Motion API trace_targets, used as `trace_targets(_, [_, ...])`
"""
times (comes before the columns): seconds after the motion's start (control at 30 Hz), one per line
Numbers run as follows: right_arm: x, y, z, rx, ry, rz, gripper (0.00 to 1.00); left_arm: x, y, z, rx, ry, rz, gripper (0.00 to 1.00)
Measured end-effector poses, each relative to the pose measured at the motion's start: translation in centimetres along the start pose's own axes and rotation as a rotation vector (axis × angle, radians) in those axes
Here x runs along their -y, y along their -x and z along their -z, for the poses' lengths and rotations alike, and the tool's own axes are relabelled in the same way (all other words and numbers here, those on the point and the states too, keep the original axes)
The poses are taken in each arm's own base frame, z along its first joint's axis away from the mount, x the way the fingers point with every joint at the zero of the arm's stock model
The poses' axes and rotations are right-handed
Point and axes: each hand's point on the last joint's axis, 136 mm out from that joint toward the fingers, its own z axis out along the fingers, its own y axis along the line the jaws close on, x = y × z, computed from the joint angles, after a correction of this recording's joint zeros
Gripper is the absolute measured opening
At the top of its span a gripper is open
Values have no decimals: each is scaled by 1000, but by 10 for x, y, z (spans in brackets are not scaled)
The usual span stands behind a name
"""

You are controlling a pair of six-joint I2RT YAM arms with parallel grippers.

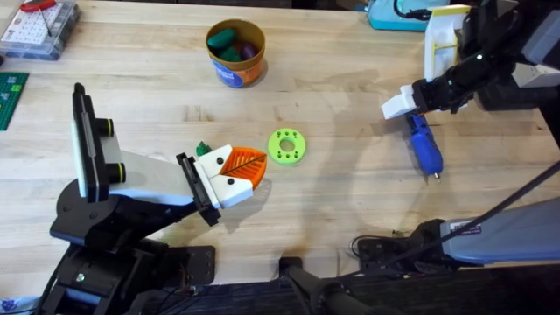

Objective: Pick up the gripper from the table and insert it into the empty holder that is missing its gripper. Then pick up a screw, insert it into the mounting hole, and use the screwdriver to tighten it. Finally, clean up the table by picking up the vegetable and placing it into the bucket.

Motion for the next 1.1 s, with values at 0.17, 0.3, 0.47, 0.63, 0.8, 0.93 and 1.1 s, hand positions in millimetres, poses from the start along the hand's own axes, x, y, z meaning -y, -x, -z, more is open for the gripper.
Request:
trace_targets(0.17, [1, -2, 5, -12, 8, -10, 978, 0, 0, 0, -1, 2, 2, 15])
trace_targets(0.3, [5, -5, 9, -26, 10, -29, 978, 0, 0, 0, -1, 1, 2, 15])
trace_targets(0.47, [12, 1, 19, -1, -15, -40, 978, 0, 0, 0, -1, 1, 2, 15])
trace_targets(0.63, [21, -8, 36, -3, -75, -69, 978, 0, 0, 0, -1, 1, 2, 15])
trace_targets(0.8, [38, -19, 40, -20, -116, -169, 978, 0, 0, 0, -1, 1, 2, 15])
trace_targets(0.93, [48, -25, 31, -54, -117, -201, 978, 0, 0, 0, -1, 1, 2, 15])
trace_targets(1.1, [51, -26, 13, -96, -102, -206, 978, 0, 0, 0, -1, 1, 2, 15])
